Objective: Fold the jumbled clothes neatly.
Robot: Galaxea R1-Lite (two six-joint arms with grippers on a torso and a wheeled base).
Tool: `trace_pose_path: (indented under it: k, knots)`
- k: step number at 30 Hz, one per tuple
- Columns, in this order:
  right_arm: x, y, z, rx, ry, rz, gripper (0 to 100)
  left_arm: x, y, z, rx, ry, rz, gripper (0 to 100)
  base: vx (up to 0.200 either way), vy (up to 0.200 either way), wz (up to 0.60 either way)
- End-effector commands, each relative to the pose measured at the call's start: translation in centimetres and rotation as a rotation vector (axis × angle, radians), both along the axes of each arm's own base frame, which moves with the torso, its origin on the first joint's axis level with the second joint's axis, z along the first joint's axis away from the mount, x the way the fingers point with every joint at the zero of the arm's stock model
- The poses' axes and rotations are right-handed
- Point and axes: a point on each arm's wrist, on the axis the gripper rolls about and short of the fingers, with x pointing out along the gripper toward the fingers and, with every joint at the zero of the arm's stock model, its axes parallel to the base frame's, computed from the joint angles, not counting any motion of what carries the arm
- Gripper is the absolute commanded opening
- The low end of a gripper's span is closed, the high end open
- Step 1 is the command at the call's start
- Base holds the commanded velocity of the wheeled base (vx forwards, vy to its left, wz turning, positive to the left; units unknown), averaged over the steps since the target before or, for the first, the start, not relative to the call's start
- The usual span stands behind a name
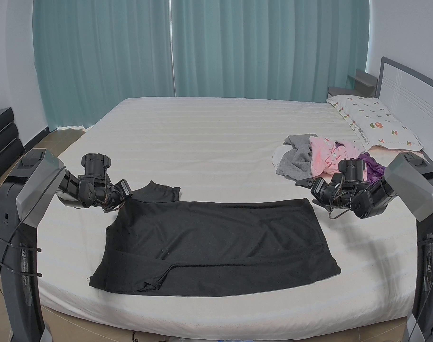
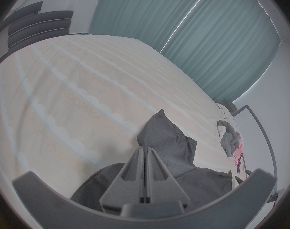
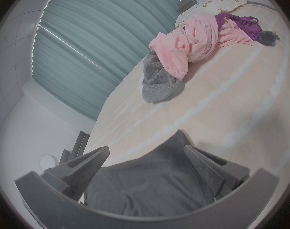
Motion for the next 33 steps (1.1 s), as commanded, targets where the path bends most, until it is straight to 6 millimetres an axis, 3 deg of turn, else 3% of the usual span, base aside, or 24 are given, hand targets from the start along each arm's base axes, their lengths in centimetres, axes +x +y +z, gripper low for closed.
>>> trace_pose_path:
  k: [1,24,25,33]
  knots:
    - [2.2,0.2,-2.8,-0.028,0.037,-0.035,100,-0.3,-0.1,0.7,0.007,-0.005,0.011,0,0.000,0.000,0.00]
    - [4.1,0.2,-3.9,-0.039,0.038,-0.066,100,-0.6,-0.5,0.4,-0.015,0.009,0.020,0,0.000,0.000,0.00]
    - [4.1,0.2,-3.9,-0.039,0.038,-0.066,0,-0.6,-0.5,0.4,-0.015,0.009,0.020,0,0.000,0.000,0.00]
    - [4.0,-0.9,-4.0,-0.039,0.048,-0.088,0,-0.7,-0.5,0.7,-0.015,0.008,0.020,0,0.000,0.000,0.00]
